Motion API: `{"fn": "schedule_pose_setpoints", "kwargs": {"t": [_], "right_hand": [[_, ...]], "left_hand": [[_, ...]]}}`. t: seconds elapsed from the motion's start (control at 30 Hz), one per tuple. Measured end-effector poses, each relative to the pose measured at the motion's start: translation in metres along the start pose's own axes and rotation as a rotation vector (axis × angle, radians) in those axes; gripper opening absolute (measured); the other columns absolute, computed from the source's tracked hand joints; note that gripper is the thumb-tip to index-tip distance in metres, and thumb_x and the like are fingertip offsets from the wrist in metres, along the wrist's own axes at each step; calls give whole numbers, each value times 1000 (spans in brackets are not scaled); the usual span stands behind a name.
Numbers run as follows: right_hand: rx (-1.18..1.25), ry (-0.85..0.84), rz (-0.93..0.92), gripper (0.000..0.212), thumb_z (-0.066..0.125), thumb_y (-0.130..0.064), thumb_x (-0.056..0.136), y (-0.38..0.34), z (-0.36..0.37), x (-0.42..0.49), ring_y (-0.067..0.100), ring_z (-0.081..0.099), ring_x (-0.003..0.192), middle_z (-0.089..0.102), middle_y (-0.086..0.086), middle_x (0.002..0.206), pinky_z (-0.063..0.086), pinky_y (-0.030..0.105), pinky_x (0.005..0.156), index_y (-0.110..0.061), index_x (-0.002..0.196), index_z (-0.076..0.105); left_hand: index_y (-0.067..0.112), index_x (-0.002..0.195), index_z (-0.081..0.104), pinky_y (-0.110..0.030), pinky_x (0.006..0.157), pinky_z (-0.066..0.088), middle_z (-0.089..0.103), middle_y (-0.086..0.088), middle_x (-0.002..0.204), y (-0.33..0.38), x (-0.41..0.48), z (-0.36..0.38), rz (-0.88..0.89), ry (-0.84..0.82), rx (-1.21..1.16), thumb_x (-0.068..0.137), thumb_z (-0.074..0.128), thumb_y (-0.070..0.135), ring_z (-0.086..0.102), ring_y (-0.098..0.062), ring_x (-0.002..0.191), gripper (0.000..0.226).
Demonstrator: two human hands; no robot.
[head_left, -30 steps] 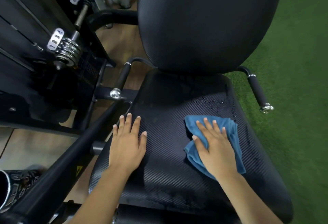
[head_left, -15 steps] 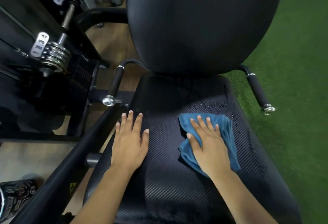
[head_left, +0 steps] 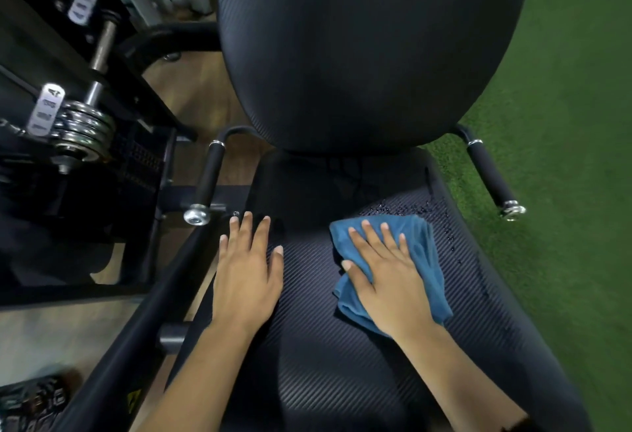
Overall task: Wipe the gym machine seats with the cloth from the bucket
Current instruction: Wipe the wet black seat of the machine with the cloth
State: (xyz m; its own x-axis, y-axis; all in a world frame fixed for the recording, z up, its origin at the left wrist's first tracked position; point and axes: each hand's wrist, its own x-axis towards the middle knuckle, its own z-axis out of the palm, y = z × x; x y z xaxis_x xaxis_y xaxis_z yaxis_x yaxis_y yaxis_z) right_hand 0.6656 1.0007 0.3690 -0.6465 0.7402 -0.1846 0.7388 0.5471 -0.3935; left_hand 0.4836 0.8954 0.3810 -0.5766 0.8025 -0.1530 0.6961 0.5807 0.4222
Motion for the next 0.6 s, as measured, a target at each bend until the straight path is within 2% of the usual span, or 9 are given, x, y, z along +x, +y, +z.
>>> {"fn": "schedule_pose_setpoints", "kwargs": {"t": [0.07, 0.17, 0.3, 0.47, 0.6], "right_hand": [[-6, -22, -43, 61, 23, -53, 93, -4, 2, 3, 19, 11, 144, 29, -2, 153, 3, 39, 118, -24, 145, 36], [35, -51, -108, 57, 26, -52, 95, 0, -1, -17, 12, 7, 146, 24, -8, 155, 2, 34, 119, -29, 146, 32], [83, -6, -56, 54, 29, -54, 95, 6, -5, -36, 5, 10, 144, 26, -14, 153, 3, 30, 118, -33, 144, 38], [45, 32, 25, 63, 22, -56, 90, -1, -1, 12, 16, 13, 144, 30, -4, 153, -4, 31, 116, -26, 143, 39], [-4, 29, 44, 61, 24, -49, 90, -15, 6, 34, 26, 24, 142, 38, 4, 149, 3, 38, 116, -21, 140, 45]], "left_hand": [[13, 145, 32, -40, 117, 6, 21, -12, 155, 3, 4, 4, 7, -3, -6, 97, 43, 29, 6, -25, 146, 52], [13, 145, 32, -41, 117, 7, 22, -12, 155, 10, 7, 10, 18, -20, -10, 96, 32, 36, 7, -26, 146, 54], [14, 146, 32, -40, 116, 7, 22, -12, 155, 11, 7, 11, 35, -45, 10, 91, 27, 41, 8, -26, 145, 61], [14, 146, 31, -41, 117, 8, 21, -12, 155, -2, 7, 11, 3, -55, 39, 98, 35, 34, 7, -26, 146, 52], [15, 146, 32, -42, 117, 8, 21, -12, 155, -2, 5, 16, -8, -69, 29, 98, 39, 31, 7, -26, 145, 51]]}}
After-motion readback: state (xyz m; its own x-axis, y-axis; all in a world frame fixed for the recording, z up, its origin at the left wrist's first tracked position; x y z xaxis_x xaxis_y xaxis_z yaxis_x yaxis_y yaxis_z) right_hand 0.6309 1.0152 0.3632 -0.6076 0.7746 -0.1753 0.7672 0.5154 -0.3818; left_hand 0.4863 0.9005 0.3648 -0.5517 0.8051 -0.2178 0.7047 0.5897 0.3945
